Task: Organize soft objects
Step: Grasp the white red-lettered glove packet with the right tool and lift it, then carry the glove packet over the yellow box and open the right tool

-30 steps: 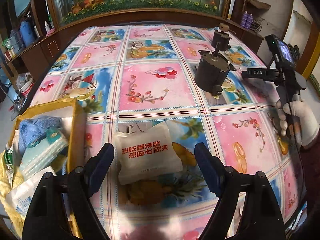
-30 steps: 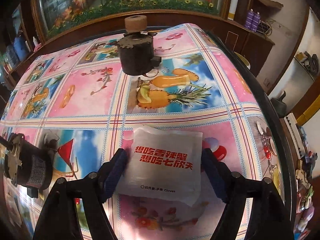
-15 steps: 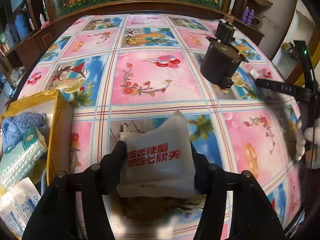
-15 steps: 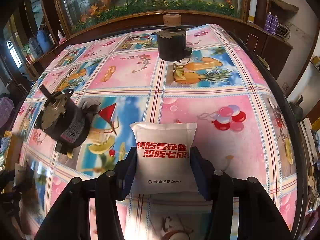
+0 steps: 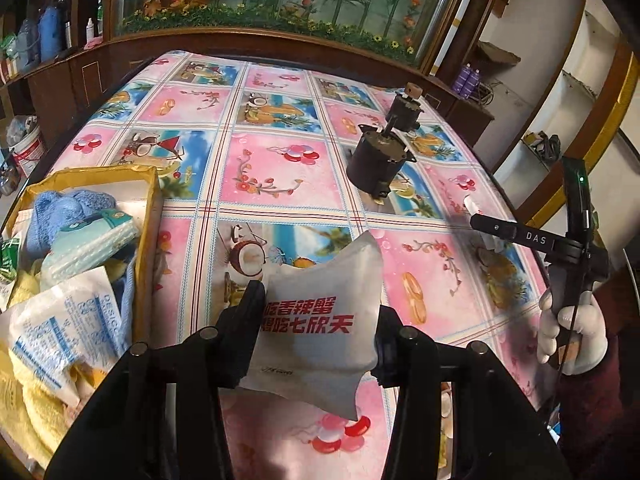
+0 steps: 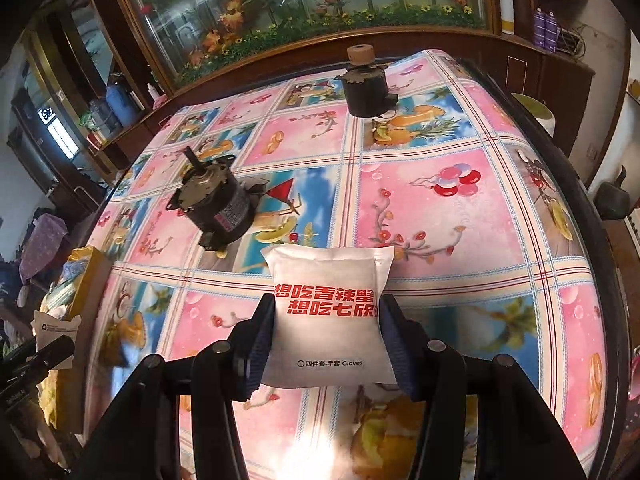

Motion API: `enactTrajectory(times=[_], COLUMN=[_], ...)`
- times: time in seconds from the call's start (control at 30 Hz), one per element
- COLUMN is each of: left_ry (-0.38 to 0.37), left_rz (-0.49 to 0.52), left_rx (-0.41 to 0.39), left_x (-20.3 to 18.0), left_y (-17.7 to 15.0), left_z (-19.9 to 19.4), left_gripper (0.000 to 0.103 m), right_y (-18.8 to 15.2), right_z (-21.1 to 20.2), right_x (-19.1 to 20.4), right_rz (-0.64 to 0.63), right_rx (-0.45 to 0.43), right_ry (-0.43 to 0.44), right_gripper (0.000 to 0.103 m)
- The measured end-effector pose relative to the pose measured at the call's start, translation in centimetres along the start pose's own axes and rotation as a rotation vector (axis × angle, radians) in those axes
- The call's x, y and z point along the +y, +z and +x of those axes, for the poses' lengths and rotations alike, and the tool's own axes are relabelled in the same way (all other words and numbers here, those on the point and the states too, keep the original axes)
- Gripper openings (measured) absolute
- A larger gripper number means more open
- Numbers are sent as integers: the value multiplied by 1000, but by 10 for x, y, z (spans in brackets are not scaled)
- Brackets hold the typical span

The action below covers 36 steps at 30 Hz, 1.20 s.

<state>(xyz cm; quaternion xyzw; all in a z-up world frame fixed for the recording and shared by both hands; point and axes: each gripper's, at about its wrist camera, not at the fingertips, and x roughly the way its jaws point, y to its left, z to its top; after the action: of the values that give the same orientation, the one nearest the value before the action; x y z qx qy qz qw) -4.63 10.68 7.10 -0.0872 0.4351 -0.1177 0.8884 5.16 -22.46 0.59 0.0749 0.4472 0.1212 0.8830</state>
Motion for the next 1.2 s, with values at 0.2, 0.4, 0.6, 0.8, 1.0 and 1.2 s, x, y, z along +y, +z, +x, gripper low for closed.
enactTrajectory(times=[0.2,0.4,0.6,0.8,1.0,1.2], left_ry=[-34,37,108,192,223,210], left_rz=[-70,-129,-214,-256,-301,-335], left_rx=[-85,-168,-230,-262,-260,-236], left_x=[19,50,89,117,142,161], left_y=[-14,-30,-46,-57,-70,-79], left_z=[-50,-95,-124,-136,-134,-124], left_gripper=[44,44,44,44,44,44], right_y=[-15,-25,-35,-44,-56,-68], right_z=[-32,-53,-64,-65,-60,-43], right_x=[27,63,105,153,209,267], right_rz=[-36,-90,-161,-240,-334,-426], right_rx=[-30,-50,-59,-45,-19,37], right_ry=[84,151,199,256,328,374], right_gripper=[53,53,53,53,53,53])
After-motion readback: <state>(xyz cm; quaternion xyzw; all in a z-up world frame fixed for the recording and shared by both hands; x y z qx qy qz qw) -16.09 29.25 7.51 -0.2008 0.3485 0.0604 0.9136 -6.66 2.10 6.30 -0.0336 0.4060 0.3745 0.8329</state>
